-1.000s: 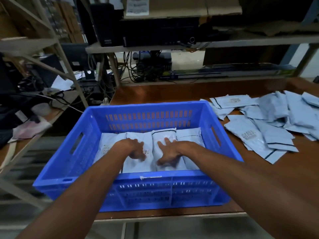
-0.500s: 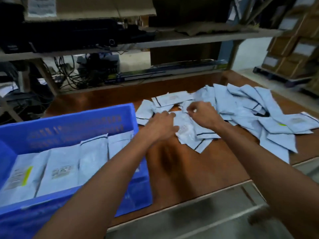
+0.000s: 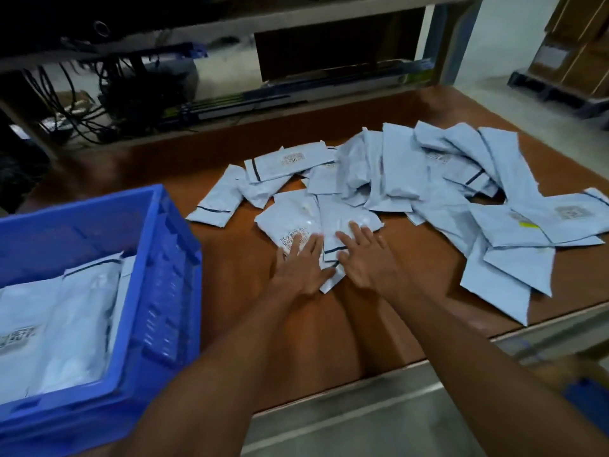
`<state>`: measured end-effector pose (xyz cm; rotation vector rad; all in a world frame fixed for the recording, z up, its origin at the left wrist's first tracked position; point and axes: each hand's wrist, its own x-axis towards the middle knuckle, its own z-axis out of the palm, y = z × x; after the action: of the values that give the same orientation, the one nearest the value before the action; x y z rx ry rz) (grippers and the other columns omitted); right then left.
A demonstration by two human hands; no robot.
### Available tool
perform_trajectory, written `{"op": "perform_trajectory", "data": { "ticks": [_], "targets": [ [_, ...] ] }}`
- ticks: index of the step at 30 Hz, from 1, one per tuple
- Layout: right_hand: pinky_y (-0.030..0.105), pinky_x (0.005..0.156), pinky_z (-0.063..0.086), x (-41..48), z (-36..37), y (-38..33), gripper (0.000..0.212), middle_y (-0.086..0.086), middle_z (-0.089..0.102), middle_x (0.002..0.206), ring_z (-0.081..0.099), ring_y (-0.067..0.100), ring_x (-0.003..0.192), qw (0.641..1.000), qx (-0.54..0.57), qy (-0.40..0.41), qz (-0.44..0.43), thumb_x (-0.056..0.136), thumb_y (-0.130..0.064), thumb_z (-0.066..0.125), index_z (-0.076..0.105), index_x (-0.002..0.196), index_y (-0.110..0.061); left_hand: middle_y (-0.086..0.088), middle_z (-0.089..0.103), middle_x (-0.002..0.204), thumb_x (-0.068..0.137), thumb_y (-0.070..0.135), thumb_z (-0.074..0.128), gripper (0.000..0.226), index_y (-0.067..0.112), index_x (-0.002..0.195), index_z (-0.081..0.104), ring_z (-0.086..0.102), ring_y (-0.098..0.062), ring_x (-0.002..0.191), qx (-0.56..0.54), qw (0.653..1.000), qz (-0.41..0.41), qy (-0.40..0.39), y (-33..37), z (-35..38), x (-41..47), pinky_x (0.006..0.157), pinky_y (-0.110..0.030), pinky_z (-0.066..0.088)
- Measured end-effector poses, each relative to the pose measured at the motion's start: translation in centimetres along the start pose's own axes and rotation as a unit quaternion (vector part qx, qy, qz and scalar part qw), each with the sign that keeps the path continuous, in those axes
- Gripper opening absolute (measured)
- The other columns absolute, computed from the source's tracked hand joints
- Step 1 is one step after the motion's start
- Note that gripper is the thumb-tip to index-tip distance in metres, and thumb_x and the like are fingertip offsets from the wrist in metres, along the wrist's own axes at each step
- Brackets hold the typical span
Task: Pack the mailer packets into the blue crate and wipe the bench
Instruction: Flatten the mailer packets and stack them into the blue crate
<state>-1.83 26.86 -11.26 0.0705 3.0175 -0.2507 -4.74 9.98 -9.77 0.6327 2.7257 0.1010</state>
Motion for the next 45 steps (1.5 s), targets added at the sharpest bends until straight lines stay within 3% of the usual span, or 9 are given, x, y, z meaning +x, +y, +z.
{"op": "perform_trajectory", "data": {
  "ticks": [11,16,19,23,27,31,36,40,45],
  "targets": [
    [0.044,0.121,0.013,-12.6,0.2,0.5,0.069,-0.010,0.036,0.154,0.029,0.016,0.144,0.999,0.039,0.007,-0.011,0.086,-0.079,0.007,0.040,0.136,-0.044,0.016,0.005,0.163,0.098,0.041,0.044,0.057,0.042,0.150,0.020,-0.006,-0.012,0.151,-0.026,0.997,0.075,0.023,-4.4,2.8,-10.2,0.120,-0.050,0.000],
    [0.040,0.109,0.034,-14.6,0.2,-0.9,0.054,-0.004,0.048,0.144,0.044,0.020,0.131,0.995,0.048,0.088,-0.001,0.091,-0.067,0.033,0.049,0.131,-0.035,0.017,0.039,0.140,0.091,0.051,0.053,0.041,0.040,0.130,0.044,0.032,-0.007,0.136,-0.084,0.980,0.058,0.172,-5.8,3.4,-14.0,0.112,-0.044,0.031],
    [0.045,0.115,0.028,-11.2,-0.3,-0.7,0.062,-0.004,0.026,0.160,0.024,0.022,0.147,0.994,0.061,0.087,-0.038,0.091,-0.066,0.032,0.035,0.146,-0.037,0.006,0.025,0.156,0.091,0.063,0.048,0.063,0.038,0.146,0.033,0.016,-0.022,0.147,-0.103,0.967,-0.056,0.225,-4.6,2.8,-11.0,0.115,-0.052,0.023],
    [0.051,0.122,0.002,-8.7,2.1,-1.1,0.074,-0.006,-0.002,0.166,-0.005,0.024,0.152,0.999,-0.003,-0.002,-0.047,0.089,-0.077,0.009,0.004,0.154,-0.043,0.002,0.001,0.166,0.087,0.079,0.030,0.083,0.042,0.155,0.002,0.000,-0.033,0.150,-0.056,0.981,-0.121,0.141,-2.9,5.0,-7.9,0.116,-0.060,0.014],
    [0.052,0.122,-0.001,-9.0,3.8,-1.4,0.082,-0.005,-0.002,0.166,-0.004,0.025,0.152,0.999,-0.013,0.019,-0.034,0.082,-0.076,-0.012,0.001,0.155,-0.041,-0.003,0.013,0.165,0.093,0.073,0.011,0.075,0.035,0.157,0.010,0.014,-0.035,0.150,-0.020,0.967,-0.125,0.223,-2.5,7.2,-8.5,0.117,-0.056,0.023],
    [0.050,0.122,-0.002,-8.6,4.0,-1.6,0.090,-0.004,-0.006,0.165,-0.008,0.025,0.152,0.999,-0.024,0.013,-0.036,0.075,-0.069,-0.025,-0.003,0.156,-0.036,-0.008,0.029,0.160,0.098,0.061,0.005,0.069,0.030,0.155,0.026,0.031,-0.039,0.143,-0.019,0.968,-0.121,0.220,-2.0,7.0,-8.5,0.111,-0.057,0.035],
    [0.043,0.123,-0.006,-8.9,4.5,-1.5,0.107,-0.005,0.000,0.165,-0.007,0.020,0.152,0.999,0.022,0.028,-0.035,0.068,-0.072,-0.038,0.004,0.157,-0.030,-0.011,0.039,0.155,0.098,0.050,0.041,0.060,0.024,0.150,0.031,0.042,-0.041,0.137,0.000,0.974,-0.076,0.214,-2.7,7.8,-7.9,0.103,-0.059,0.043],
    [0.040,0.124,0.001,-9.8,2.8,-1.9,0.096,-0.003,0.013,0.164,0.003,0.017,0.152,0.989,0.114,0.094,-0.017,0.081,-0.069,-0.026,0.016,0.156,-0.026,-0.009,0.025,0.161,0.098,0.045,0.015,0.061,0.026,0.153,0.032,0.028,-0.040,0.144,-0.037,0.971,-0.072,0.224,-2.5,4.3,-9.2,0.111,-0.057,0.031],
    [0.043,0.122,0.013,-8.4,-5.0,-8.0,0.058,-0.001,0.023,0.162,0.013,0.018,0.151,0.954,0.186,0.229,-0.056,0.103,-0.045,0.013,0.027,0.154,-0.022,-0.005,0.022,0.163,0.100,0.043,0.030,0.055,0.030,0.153,0.031,0.023,-0.041,0.144,-0.051,0.918,-0.057,0.390,-1.7,-6.6,-13.2,0.111,-0.055,0.029]
  ]
}}
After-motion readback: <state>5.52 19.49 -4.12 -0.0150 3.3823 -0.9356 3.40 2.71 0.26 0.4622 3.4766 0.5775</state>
